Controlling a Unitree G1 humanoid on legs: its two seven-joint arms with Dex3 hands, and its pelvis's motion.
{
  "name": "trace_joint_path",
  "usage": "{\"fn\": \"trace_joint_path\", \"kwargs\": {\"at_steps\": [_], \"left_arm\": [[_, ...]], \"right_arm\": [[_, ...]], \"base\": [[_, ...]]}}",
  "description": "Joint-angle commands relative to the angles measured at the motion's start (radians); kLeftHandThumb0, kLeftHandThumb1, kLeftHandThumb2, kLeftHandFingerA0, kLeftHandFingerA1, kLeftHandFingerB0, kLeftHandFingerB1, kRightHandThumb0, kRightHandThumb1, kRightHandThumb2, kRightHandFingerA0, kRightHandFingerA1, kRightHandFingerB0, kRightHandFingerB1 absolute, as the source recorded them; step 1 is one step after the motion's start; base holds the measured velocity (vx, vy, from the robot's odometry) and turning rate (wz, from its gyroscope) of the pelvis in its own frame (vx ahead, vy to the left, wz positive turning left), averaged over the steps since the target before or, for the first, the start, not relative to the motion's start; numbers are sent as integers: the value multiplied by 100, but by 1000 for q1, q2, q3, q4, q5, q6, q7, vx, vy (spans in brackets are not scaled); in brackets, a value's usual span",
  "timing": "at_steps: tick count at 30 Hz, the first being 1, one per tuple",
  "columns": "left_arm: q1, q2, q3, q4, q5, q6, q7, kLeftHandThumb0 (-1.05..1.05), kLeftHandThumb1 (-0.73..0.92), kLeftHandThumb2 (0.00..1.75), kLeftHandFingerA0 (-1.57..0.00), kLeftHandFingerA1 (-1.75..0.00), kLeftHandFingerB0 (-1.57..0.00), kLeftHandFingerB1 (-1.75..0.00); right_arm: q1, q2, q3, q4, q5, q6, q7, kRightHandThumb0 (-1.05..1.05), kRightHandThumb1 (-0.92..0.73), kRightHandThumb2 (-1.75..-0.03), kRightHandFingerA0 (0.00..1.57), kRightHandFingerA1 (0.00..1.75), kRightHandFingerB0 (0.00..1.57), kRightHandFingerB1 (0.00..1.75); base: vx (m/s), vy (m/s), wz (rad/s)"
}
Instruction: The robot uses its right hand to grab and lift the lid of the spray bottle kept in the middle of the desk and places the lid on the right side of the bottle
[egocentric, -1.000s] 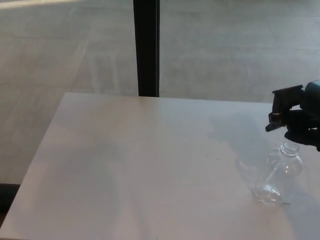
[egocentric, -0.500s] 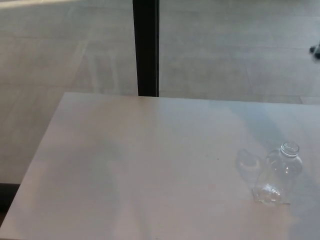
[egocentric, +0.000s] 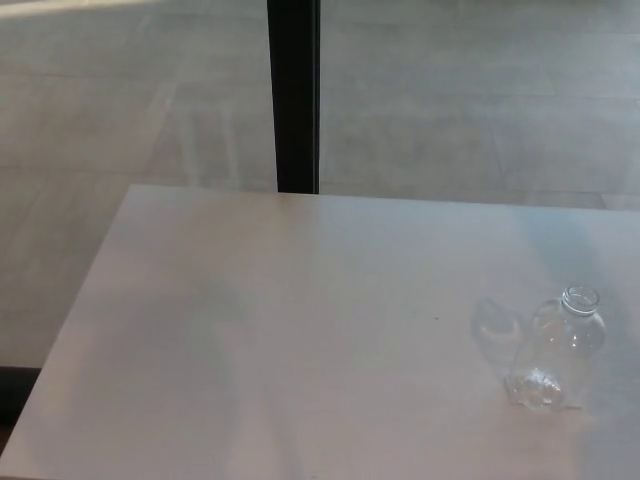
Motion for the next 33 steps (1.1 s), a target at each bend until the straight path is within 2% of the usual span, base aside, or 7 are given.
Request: {"fn": "trace_joint_path", "kwargs": {"at_steps": [1, 10, 11, 16, 17, 26, 33], "left_arm": [[10, 15, -9, 1, 17, -22, 7, -86, 89, 66, -56, -51, -38, -40], [20, 9, -4, -4, 3, -27, 3, -84, 89, 66, -55, -52, -38, -41], [21, 9, -5, -4, 5, -27, 3, -87, 73, 110, -49, -61, -32, -52], [19, 8, -14, -2, 13, -31, 3, -88, 89, 67, -56, -52, -37, -40], [18, 10, -20, -4, 20, -32, 15, -85, 71, 110, -51, -61, -34, -53], [3, 16, -16, -4, 11, -24, 7, -83, 89, 66, -54, -53, -38, -40], [9, 12, -22, -5, 18, -39, 16, -85, 89, 67, -55, -49, -38, -39]], "right_arm": [[156, 13, 12, 16, -4, 1, -28, -25, -62, -90, 91, 160, 85, 114], [373, 131, 124, 140, -73, -10, -180, -34, -65, -84, 95, 157, 91, 102], [396, 150, 138, 165, -78, -9, -197, -36, -67, -84, 95, 155, 91, 104], [446, 169, 179, 205, -109, -17, -241, -36, -65, -83, 94, 153, 93, 96], [453, 172, 199, 212, -121, -1, -231, -36, -67, -78, 92, 146, 89, 86], [476, 109, 385, 169, -236, 89, -117, -67, -80, -64, 79, 114, 39, 40], [478, 81, 449, 105, -292, 189, -40, -95, -62, -100, 0, 10, 7, 26]], "base": [[0, 0, 0], [0, 0, 0], [0, 0, 0], [0, 0, 0], [0, 0, 0], [0, 0, 0], [0, 0, 0]]}}
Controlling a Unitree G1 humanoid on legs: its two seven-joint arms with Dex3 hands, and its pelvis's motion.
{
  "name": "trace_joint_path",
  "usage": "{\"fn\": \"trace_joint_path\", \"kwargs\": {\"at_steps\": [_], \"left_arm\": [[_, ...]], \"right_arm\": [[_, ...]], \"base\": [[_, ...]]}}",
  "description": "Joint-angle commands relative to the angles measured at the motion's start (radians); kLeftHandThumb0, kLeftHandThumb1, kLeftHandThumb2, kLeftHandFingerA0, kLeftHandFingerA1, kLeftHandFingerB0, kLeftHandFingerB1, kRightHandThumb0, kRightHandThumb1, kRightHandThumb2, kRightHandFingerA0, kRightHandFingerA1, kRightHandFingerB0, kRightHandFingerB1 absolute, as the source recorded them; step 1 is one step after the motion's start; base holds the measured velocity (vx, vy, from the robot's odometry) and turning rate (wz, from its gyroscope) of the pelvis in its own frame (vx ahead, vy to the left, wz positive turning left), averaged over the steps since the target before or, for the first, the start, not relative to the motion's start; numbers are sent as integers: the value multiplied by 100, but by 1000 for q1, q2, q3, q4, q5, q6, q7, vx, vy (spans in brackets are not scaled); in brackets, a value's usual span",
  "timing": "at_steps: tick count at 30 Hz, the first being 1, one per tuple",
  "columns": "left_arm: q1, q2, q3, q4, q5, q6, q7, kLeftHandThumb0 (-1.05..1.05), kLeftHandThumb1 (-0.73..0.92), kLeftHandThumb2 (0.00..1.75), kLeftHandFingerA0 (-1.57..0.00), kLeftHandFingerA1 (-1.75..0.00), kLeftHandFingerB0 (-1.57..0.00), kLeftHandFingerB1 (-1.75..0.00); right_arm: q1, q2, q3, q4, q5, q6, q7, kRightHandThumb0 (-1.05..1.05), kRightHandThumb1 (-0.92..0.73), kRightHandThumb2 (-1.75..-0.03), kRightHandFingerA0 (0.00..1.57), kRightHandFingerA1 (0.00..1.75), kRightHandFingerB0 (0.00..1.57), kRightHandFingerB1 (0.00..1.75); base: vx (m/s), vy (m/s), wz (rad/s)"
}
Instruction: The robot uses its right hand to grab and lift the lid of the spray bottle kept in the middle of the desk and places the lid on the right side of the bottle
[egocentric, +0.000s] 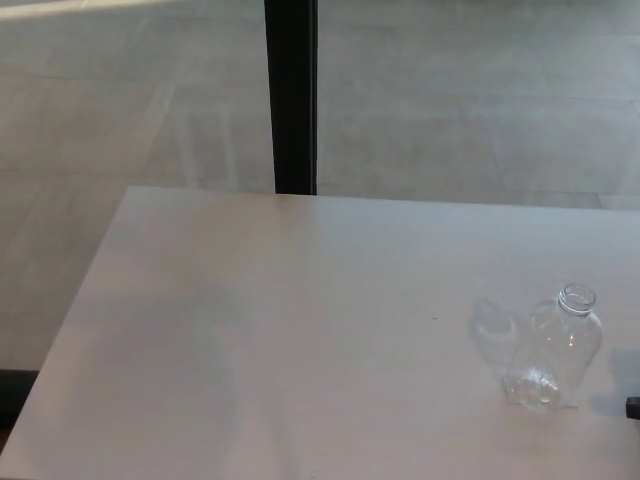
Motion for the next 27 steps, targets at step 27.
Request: {"fn": "trace_joint_path", "kwargs": {"at_steps": [27], "left_arm": [[3, 13, 0, 2, 21, -20, 12, -85, 71, 111, -51, -61, -33, -52]], "right_arm": [[347, -201, -654, -250, 264, 96, 194, -103, -83, -79, 0, 0, 0, 19]], "base": [[0, 0, 0]]}}
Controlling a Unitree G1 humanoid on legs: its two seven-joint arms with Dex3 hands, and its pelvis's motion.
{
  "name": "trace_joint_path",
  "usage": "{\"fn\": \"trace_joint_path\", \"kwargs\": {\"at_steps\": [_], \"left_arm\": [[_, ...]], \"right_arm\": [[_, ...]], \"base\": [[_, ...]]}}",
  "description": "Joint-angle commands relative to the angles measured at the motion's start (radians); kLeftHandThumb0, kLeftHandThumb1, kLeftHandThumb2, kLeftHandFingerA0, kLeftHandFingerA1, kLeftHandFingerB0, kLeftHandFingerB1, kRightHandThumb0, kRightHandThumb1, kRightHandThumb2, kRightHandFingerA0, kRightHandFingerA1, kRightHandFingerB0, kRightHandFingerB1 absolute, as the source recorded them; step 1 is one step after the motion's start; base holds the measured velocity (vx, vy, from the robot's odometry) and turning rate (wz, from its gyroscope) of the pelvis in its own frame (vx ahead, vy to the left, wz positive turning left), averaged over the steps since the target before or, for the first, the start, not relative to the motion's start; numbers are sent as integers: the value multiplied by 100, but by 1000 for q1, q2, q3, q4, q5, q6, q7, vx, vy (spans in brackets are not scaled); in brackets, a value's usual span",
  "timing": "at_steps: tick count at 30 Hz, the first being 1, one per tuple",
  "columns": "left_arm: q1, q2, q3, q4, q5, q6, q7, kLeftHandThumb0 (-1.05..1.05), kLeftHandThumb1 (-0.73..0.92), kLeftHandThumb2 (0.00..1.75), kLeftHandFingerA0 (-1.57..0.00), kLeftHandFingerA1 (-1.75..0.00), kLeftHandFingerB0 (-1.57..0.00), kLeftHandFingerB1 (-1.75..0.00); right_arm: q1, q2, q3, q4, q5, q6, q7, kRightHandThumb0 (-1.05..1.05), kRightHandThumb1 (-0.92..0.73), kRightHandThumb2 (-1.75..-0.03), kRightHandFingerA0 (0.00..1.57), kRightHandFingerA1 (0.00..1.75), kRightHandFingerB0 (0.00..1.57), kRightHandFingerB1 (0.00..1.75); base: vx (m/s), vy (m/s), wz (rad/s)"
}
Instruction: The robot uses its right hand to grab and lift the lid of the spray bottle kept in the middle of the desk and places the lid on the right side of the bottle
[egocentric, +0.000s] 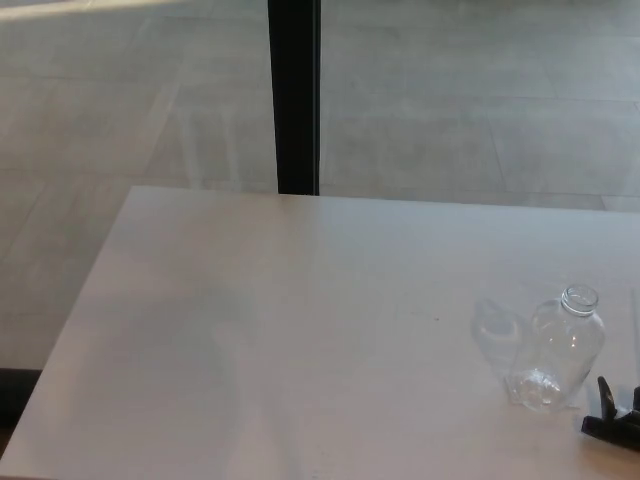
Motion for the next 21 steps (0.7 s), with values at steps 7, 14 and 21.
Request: {"fn": "trace_joint_path", "kwargs": {"at_steps": [7, 14, 21], "left_arm": [[-9, 7, 4, 5, 3, -10, 6, -86, 90, 67, -54, -51, -38, -40], [-7, 4, 10, 4, -3, -11, 3, -88, 73, 111, -49, -61, -32, -52], [-5, 6, 22, 2, -13, 0, 7, -84, 89, 67, -54, -52, -37, -40]], "right_arm": [[64, 135, -531, 323, 302, 35, -252, -90, -66, -108, 0, 18, 6, 30], [-9, 329, -749, 531, 528, 27, -304, -89, -63, -93, 0, 9, 11, 13], [-61, 419, -835, 678, 622, 14, -278, -70, -66, -86, 0, 0, 3, 9]], "base": [[0, 0, 0], [0, 0, 0], [0, 0, 0]]}}
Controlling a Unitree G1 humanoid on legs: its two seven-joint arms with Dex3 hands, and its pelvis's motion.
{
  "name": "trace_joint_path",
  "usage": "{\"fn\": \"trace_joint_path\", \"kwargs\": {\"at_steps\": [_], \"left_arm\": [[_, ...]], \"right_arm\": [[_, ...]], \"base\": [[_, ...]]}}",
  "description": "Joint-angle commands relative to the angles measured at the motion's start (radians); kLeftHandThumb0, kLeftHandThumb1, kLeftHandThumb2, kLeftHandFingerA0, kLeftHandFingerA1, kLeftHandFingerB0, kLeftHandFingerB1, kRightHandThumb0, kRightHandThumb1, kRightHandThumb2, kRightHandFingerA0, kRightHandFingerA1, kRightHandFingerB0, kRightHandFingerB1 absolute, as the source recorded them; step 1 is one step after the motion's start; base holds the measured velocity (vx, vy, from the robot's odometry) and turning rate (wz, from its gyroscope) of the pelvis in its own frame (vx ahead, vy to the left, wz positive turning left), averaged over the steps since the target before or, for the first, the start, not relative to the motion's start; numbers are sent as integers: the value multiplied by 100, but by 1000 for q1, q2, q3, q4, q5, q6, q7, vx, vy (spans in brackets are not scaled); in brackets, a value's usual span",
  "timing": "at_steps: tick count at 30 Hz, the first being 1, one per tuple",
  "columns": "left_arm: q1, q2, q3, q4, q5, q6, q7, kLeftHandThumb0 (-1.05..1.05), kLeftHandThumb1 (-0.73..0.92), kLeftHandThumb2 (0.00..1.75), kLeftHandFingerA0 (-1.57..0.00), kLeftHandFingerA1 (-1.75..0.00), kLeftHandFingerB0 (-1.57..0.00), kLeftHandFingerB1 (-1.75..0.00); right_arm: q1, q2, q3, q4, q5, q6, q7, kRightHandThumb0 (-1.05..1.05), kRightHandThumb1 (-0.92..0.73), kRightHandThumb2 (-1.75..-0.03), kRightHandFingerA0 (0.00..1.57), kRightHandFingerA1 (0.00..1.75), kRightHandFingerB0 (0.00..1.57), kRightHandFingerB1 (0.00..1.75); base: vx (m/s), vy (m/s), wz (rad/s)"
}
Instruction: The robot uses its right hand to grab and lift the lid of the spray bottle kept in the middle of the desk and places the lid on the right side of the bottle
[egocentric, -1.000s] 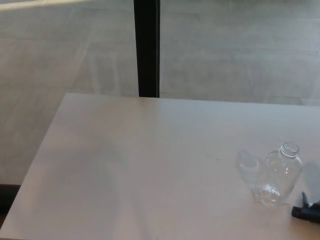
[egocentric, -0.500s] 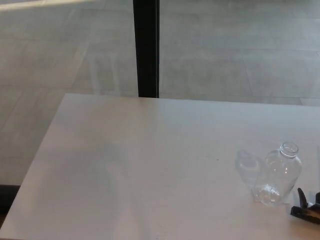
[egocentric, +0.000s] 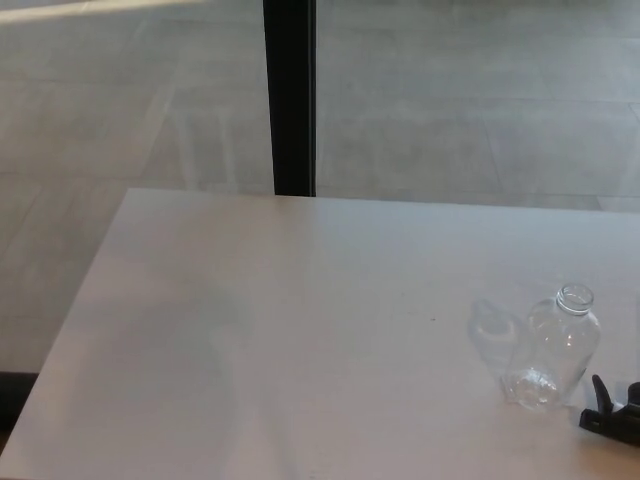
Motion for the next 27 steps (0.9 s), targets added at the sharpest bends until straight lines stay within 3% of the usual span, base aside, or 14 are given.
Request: {"fn": "trace_joint_path", "kwargs": {"at_steps": [1, 5, 6, 7, 8, 12, 13, 14, 15, 21, 22, 23, 26, 27], "left_arm": [[6, 16, 22, -1, -16, 1, 4, -84, 89, 67, -55, -53, -37, -41], [7, 19, 25, -6, -19, 2, -1, -84, 90, 67, -54, -53, -37, -41], [3, 19, 30, -4, -22, 4, 1, -83, 71, 110, -49, -61, -33, -53], [1, 20, 29, -2, -20, 4, 3, -83, 71, 110, -49, -61, -33, -53], [-1, 20, 31, -1, -21, 7, 3, -82, 89, 66, -56, -52, -38, -41], [-11, 20, 42, 2, -27, 20, 15, -82, 89, 66, -57, -51, -40, -40], [-8, 19, 47, -2, -31, 20, 14, -83, 88, 66, -57, -52, -40, -41], [-8, 19, 49, -1, -31, 20, 12, -82, 88, 67, -56, -51, -39, -41], [-6, 19, 49, 0, -29, 16, 9, -84, 88, 66, -57, -51, -39, -40], [-5, 24, 61, 3, -28, 20, -8, -82, 88, 66, -55, -50, -38, -41], [-8, 24, 61, 3, -28, 24, -10, -82, 71, 109, -48, -60, -32, -53], [-10, 24, 64, 5, -28, 28, -6, -83, 88, 66, -54, -50, -38, -40], [-9, 25, 61, 3, -18, 17, 0, -83, 88, 66, -55, -50, -39, -41], [-10, 27, 71, 0, -30, 24, -7, -78, 68, 108, -47, -61, -33, -53]], "right_arm": [[-108, 189, -279, 312, 392, 16, -165, -88, -64, -91, 0, 7, 0, 5], [-98, 205, -293, 383, 398, -6, -124, -75, -62, -100, 0, 22, 0, 21], [-99, 210, -297, 393, 401, -14, -119, -80, -58, -95, 3, 34, 5, 16], [-99, 210, -298, 400, 400, -15, -115, -80, -58, -95, 3, 34, 5, 16], [-100, 212, -298, 410, 397, -23, -118, -73, -55, -95, 3, 44, 4, 27], [-109, 225, -300, 442, 400, -37, -117, -71, -54, -95, 1, 42, 1, 28], [-108, 225, -298, 455, 399, -50, -110, -68, -73, -64, 3, 42, 6, 24], [-112, 225, -301, 465, 406, -52, -106, -67, -71, -60, 3, 41, 5, 28], [-116, 226, -306, 469, 412, -49, -105, -69, -49, -90, 0, 43, 6, 32], [-95, 240, -278, 485, 421, -73, -58, -75, -52, -92, 1, 50, 8, 24], [-96, 237, -281, 494, 441, -77, -18, -72, -53, -95, 1, 35, 1, 25], [-95, 236, -282, 503, 456, -88, 15, -73, -53, -95, 0, 28, 0, 22], [-95, 237, -265, 520, 474, -108, 56, -84, -56, -93, 0, 15, 1, 11], [-97, 233, -255, 539, 484, -109, 90, -71, -54, -92, 0, 22, 0, 20]], "base": [[0, 0, 0], [0, 0, 0], [0, 0, 0], [0, 0, 0], [0, 0, 0], [0, 0, 0], [0, 0, 0], [0, 0, 0], [0, 0, 0], [0, 0, 0], [0, 0, 0], [0, 0, 0], [0, 0, 0], [0, 0, 0]]}}
